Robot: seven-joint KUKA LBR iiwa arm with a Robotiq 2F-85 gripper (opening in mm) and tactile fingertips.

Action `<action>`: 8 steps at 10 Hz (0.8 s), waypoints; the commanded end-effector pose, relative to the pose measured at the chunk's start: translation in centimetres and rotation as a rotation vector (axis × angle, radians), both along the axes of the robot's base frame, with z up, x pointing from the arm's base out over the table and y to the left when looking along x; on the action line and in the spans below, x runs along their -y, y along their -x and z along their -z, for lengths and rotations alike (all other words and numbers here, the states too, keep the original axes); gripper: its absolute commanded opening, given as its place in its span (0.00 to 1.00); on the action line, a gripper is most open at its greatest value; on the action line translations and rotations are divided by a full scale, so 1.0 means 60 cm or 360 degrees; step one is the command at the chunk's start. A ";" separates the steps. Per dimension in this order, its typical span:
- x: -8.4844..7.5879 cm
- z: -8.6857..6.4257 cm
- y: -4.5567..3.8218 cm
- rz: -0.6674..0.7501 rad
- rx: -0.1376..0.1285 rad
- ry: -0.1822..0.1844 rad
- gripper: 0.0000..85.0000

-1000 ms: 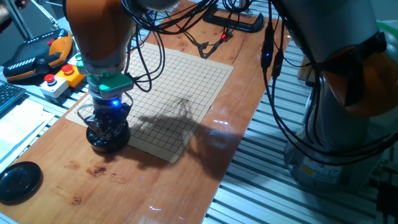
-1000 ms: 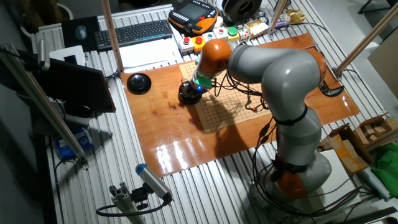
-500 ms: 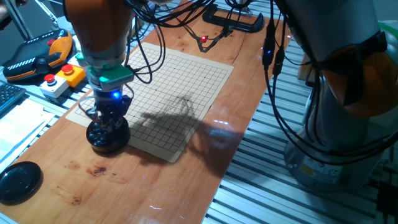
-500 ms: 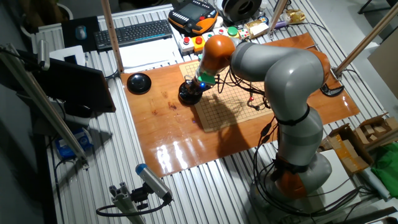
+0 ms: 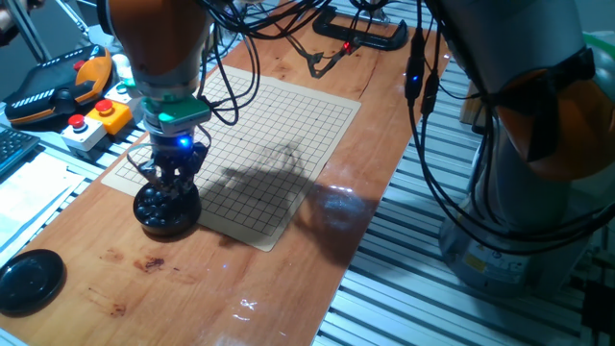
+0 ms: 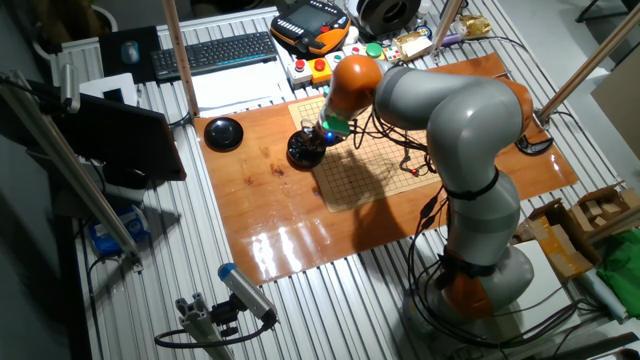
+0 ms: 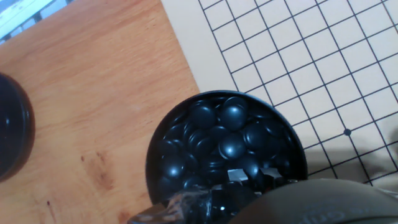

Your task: Play the first move as black on the 3-4 point in the upper right corner of the Go board

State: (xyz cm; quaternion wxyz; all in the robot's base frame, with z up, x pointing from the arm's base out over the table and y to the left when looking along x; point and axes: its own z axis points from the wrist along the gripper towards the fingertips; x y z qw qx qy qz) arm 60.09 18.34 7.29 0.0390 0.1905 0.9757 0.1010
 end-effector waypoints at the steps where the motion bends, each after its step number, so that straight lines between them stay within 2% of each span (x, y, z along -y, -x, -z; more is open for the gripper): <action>1: 0.001 0.003 -0.002 0.0002 0.0000 -0.0003 0.26; 8: 0.003 0.014 -0.006 0.0012 -0.0002 -0.0018 0.30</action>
